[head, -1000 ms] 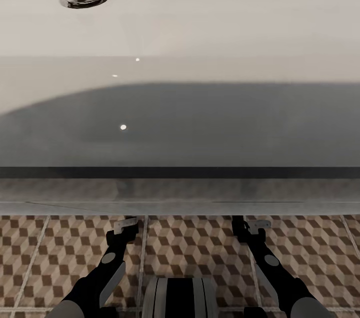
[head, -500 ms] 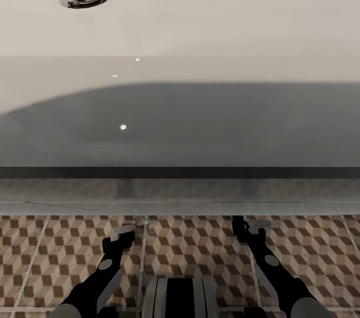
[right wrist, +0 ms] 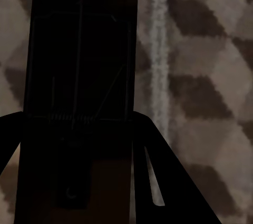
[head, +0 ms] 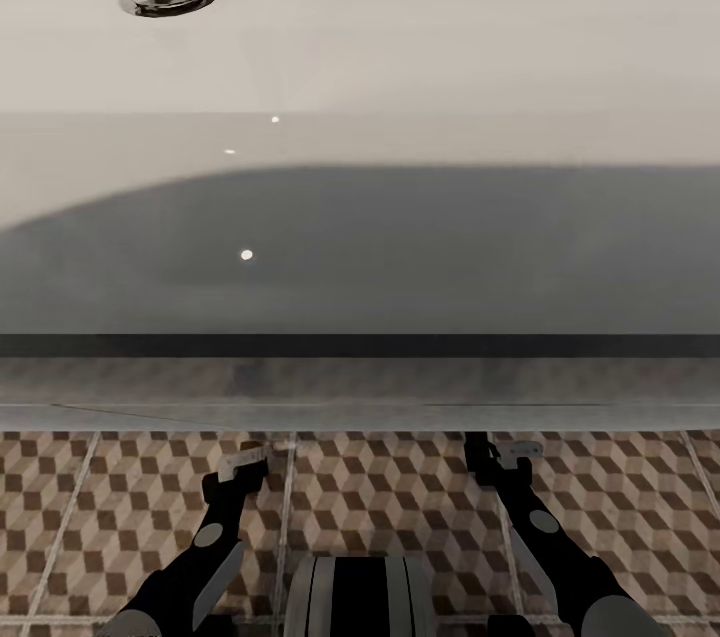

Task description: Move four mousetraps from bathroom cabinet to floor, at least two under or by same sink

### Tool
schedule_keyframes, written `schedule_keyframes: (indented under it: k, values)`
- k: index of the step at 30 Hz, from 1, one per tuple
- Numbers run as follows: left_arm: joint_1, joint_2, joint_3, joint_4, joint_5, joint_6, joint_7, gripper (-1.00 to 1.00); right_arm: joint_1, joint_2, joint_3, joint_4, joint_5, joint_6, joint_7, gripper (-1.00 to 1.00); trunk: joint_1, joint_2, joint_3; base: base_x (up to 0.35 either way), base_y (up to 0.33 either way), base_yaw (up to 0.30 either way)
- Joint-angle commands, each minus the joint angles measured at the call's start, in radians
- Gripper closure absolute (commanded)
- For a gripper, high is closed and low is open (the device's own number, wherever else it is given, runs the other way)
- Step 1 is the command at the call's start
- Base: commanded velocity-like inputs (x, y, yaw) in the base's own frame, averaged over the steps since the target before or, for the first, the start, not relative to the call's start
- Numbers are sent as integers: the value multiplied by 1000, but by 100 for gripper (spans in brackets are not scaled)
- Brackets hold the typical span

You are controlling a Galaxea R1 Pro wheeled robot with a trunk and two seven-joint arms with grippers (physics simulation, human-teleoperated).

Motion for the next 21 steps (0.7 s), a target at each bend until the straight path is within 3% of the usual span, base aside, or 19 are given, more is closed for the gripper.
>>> schedule_keyframes:
  k: [1, 13, 21]
  values:
    - [-1, 2, -9, -5, 5, -5, 12, 100, -1, -1, 8, 0, -14, -4, -2, 100, 0, 0, -1, 0, 0, 0]
    - [-3, 7, -9, -156, 4, -5, 7, 100, -1, -1, 8, -5, -13, -4, -2, 100, 0, 0, -1, 0, 0, 0]
    - [-3, 8, -9, -179, 3, -7, -3, 100, -1, -1, 7, -16, -12, -5, -2, 100, 0, 0, -1, 0, 0, 0]
